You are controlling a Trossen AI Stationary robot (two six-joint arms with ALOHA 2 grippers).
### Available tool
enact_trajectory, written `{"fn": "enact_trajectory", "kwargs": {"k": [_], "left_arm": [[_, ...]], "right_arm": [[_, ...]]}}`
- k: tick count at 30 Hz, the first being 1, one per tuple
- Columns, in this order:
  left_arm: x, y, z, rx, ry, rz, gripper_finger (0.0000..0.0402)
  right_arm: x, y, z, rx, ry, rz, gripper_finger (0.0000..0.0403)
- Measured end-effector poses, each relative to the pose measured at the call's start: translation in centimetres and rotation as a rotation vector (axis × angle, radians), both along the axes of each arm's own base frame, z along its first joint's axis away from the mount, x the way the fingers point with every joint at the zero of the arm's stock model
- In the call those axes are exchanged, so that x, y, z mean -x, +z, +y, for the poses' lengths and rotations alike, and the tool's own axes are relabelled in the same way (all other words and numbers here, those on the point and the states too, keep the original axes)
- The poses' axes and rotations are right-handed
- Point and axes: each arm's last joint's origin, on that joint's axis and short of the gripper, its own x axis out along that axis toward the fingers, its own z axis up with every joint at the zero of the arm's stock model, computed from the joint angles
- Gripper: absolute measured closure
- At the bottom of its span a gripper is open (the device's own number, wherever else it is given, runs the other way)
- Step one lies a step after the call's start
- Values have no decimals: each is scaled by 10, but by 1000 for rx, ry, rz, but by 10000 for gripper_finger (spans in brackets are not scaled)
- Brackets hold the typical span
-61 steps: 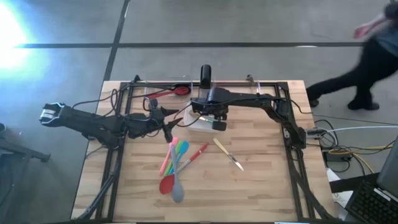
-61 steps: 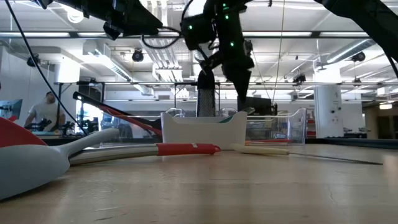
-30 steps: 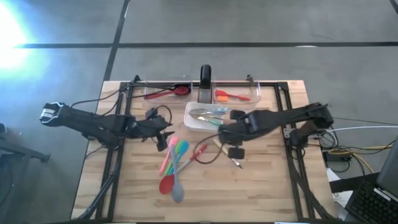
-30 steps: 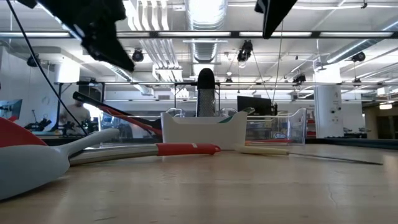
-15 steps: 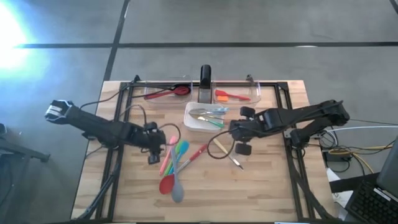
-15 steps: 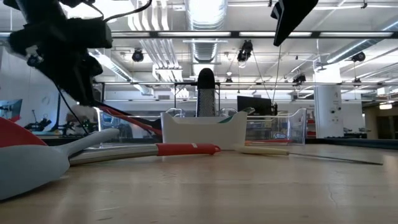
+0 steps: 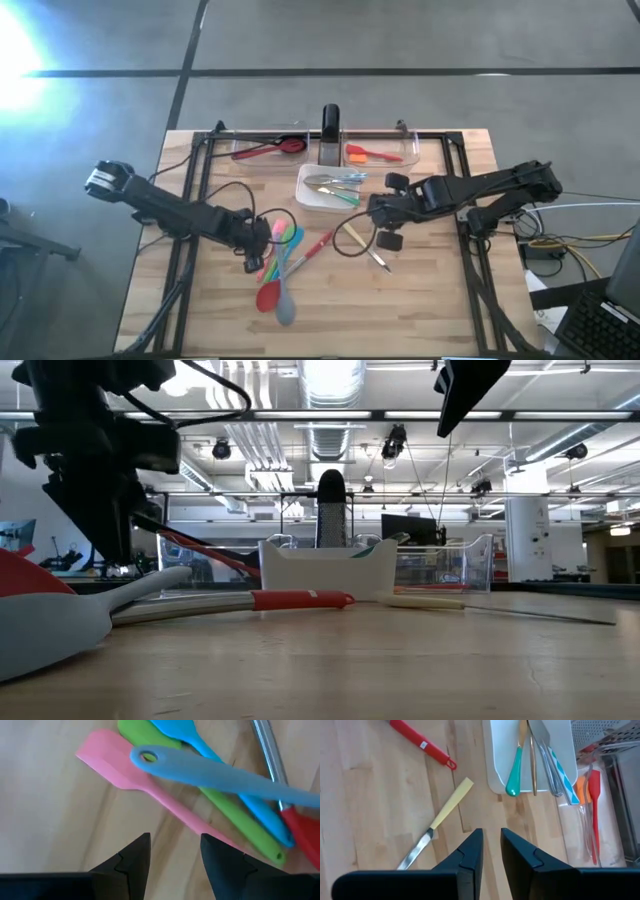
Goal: Pick & Place Kitchen Items
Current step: Put the pink spatula into the right transparent bin
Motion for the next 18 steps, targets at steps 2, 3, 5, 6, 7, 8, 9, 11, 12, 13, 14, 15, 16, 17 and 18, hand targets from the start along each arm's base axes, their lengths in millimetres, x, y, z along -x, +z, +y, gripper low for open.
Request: {"fn": "enact_trajectory", "kwargs": {"k": [2,3,5,6,7,8,9,11,12,13,14,15,16,17,18], "left_arm": [[-5,-2,-2,23,33,-21,225],[-7,-3,-2,34,50,-33,225],[-12,-5,-4,57,77,-50,225],[-13,-7,-4,68,92,-56,225],[-15,-8,-5,79,104,-56,225],[-16,-9,-5,84,115,-51,225],[-16,-11,-5,86,127,-43,225],[-17,-15,-6,90,150,-28,225],[-18,-17,-6,92,162,-21,225],[-18,-18,-6,92,170,-13,225],[-19,-21,-6,90,178,-3,225],[-20,-23,-7,89,188,5,225],[-21,-26,-7,87,195,17,225],[-22,-29,-7,83,200,26,225],[-22,-31,-7,79,205,32,225]], "right_arm": [[0,0,0,-1,0,-4,339],[-1,0,0,-1,0,-6,338],[-1,0,0,0,3,-4,336],[-1,0,0,0,3,-4,335],[-1,0,0,0,3,-3,334],[-1,-1,0,0,2,-2,333],[-1,-1,0,0,1,-1,332],[-1,-1,0,0,0,-1,332],[-1,-1,0,-1,0,-1,332],[-1,-1,0,-1,0,-1,333],[-1,-1,0,-1,0,-1,335],[-1,-1,0,0,0,-1,337],[-1,-2,0,0,1,0,338],[-1,-2,0,0,0,2,340],[-1,-2,0,0,0,1,342]]}}
